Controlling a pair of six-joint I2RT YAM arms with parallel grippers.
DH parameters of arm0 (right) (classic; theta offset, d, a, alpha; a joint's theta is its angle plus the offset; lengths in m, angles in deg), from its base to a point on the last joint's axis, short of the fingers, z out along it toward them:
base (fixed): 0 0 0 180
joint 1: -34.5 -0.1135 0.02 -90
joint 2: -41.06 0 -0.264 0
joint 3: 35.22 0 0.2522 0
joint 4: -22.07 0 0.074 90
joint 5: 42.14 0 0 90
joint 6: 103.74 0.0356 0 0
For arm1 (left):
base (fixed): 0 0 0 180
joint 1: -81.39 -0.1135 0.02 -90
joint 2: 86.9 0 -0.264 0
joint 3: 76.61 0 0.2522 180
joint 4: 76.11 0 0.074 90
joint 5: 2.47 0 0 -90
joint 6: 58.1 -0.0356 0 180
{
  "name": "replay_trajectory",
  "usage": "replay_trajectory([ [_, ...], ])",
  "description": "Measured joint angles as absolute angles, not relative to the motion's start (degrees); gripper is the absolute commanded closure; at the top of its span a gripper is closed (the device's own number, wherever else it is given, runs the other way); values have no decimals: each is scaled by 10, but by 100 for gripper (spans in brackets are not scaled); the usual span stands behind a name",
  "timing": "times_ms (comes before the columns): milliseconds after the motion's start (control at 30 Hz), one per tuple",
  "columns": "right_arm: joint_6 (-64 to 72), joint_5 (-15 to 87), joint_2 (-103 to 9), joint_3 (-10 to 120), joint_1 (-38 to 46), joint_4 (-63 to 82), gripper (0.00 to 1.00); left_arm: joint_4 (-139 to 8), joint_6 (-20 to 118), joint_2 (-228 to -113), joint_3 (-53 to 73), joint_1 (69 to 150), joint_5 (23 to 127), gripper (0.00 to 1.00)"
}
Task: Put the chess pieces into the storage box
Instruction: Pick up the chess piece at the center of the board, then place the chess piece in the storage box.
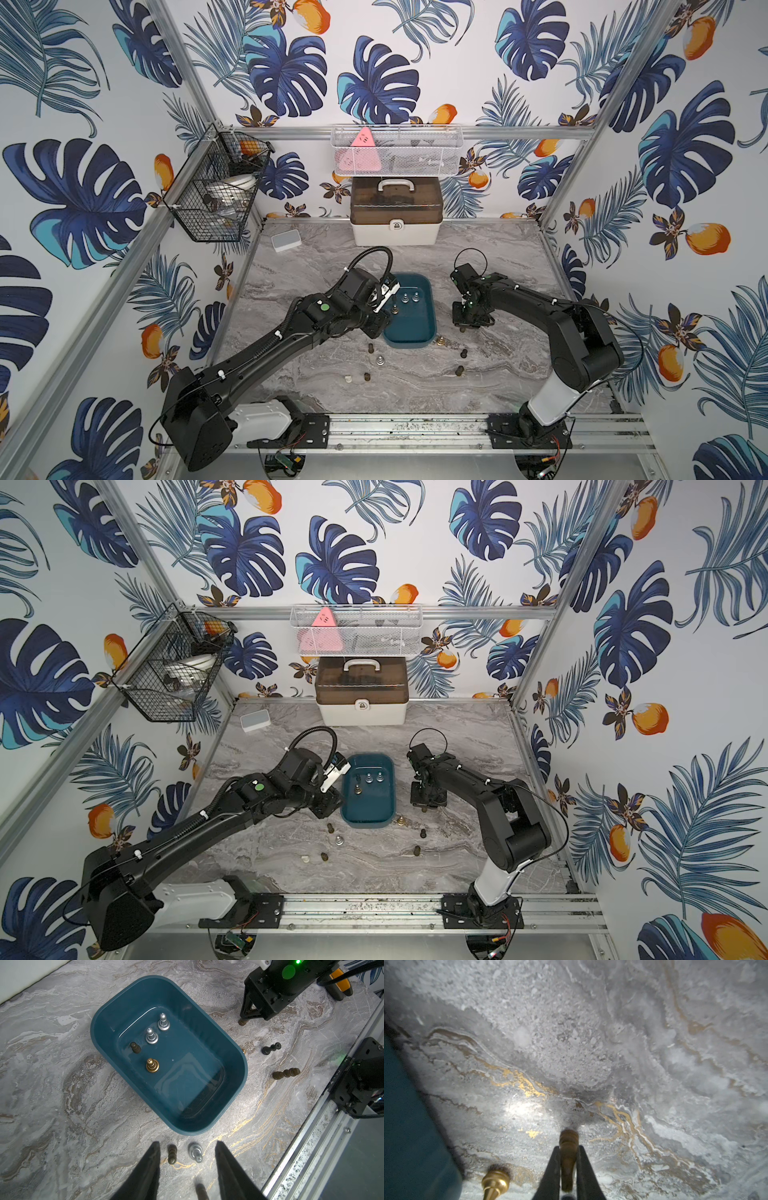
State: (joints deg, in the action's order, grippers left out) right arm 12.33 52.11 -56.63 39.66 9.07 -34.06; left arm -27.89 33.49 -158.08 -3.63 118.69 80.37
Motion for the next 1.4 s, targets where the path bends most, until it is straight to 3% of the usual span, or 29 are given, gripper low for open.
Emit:
replay_trajectory([
  [367,120,529,-539,424,90,-355,99,-278,337,-1583,-36,1187,814,52],
  [567,117,529,-534,462,79,-375,100,-278,337,-1582,-35,1186,815,52],
  [800,113,550,-530,575,-2,-426,100,-276,337,-1580,-35,1184,828,53],
  [1067,113,539,-637,692,-90,-454,100,-266,339,-1583,-33,1177,840,53],
  [1400,108,532,-759,763,-102,-454,100,-263,339,-1590,-32,1174,845,53],
])
